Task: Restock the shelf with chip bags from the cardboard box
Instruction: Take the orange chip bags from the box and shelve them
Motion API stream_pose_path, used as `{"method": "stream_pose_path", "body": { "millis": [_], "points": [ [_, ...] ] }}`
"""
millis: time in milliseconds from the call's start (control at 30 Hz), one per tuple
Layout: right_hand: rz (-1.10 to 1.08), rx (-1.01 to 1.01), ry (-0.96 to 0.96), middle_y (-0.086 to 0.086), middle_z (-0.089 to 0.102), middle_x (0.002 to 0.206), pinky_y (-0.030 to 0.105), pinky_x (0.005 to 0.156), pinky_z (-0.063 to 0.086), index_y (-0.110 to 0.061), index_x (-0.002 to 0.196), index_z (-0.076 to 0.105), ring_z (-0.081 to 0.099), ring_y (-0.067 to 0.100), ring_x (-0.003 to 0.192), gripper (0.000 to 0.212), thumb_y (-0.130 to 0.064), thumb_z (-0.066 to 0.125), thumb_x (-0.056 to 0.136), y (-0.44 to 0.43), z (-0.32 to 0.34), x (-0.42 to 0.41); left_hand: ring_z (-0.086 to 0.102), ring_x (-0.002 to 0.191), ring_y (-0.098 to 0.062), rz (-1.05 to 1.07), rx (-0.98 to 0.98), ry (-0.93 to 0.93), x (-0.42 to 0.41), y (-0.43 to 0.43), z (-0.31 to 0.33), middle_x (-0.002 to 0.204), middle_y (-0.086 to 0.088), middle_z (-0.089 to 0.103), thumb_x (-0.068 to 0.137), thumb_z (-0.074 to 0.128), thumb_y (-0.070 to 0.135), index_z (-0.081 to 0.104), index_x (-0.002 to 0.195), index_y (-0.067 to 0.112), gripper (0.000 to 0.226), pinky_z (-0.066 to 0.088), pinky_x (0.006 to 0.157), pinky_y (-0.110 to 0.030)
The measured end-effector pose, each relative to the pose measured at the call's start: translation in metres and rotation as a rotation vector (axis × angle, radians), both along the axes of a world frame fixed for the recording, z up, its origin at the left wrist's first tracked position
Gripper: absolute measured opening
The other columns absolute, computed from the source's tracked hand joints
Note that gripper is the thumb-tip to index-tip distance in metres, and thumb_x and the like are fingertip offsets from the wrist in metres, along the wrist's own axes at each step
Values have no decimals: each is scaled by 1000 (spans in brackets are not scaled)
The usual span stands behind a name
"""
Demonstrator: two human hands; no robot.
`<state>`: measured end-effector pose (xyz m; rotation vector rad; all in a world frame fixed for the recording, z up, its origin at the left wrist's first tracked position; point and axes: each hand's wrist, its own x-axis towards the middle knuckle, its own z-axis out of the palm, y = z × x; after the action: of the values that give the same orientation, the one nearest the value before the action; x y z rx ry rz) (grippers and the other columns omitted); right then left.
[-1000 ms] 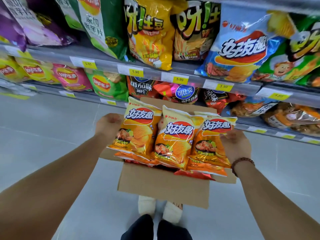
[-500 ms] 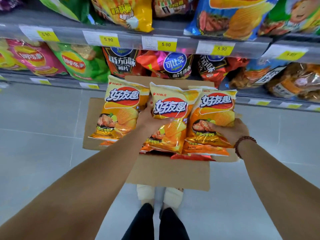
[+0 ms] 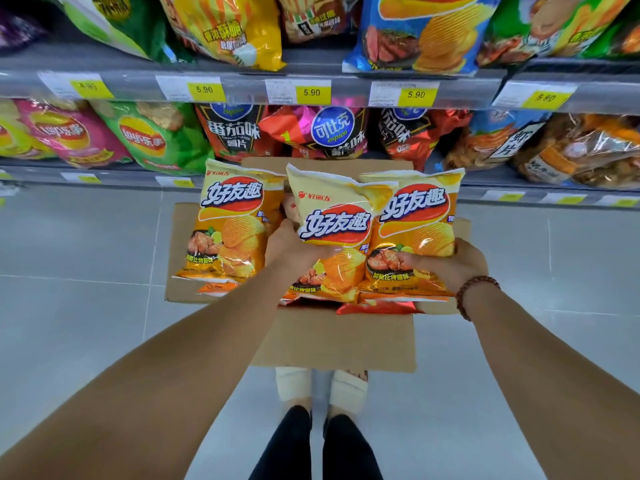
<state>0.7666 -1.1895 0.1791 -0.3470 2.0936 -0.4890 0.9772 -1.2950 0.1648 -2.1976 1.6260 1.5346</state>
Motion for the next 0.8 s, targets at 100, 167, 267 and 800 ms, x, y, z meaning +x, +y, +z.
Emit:
{"method": "stream_pose_path", "body": {
  "millis": [100,167,267,800],
  "points": [
    [-14,-117,16,0,67,102,28,77,46,-15,111,60,61,18,91,66,-38,89,56,13,16,9,61,97,-17,-17,-62,61,7,7,18,110,2,66,58,90,34,53,119,14,74,50,81,-29],
    [-43,-194,8,0,68,103,30,78,49,-17,112,60,64,18,93,65,-30,90,56,22,30,12,61,90,-14,-18,-105,109,13,10,36,108,4,67,55,91,34,54,121,14,79,52,72,-26],
    [-90,-296,-30,0,70,103,41,84,57,-20,109,59,67,20,94,65,-24,92,53,29,59,11,63,85,-8,-16,-142,204,23,8,74,103,7,67,56,91,30,55,117,18,72,51,68,-20],
    [13,-897,78,-4,76,89,34,69,61,-23,101,63,72,14,82,81,-49,91,30,-7,430,-6,68,95,-11,-218,-546,619,23,-62,454,101,10,72,55,93,23,61,111,24,64,52,71,-21]
  ]
}}
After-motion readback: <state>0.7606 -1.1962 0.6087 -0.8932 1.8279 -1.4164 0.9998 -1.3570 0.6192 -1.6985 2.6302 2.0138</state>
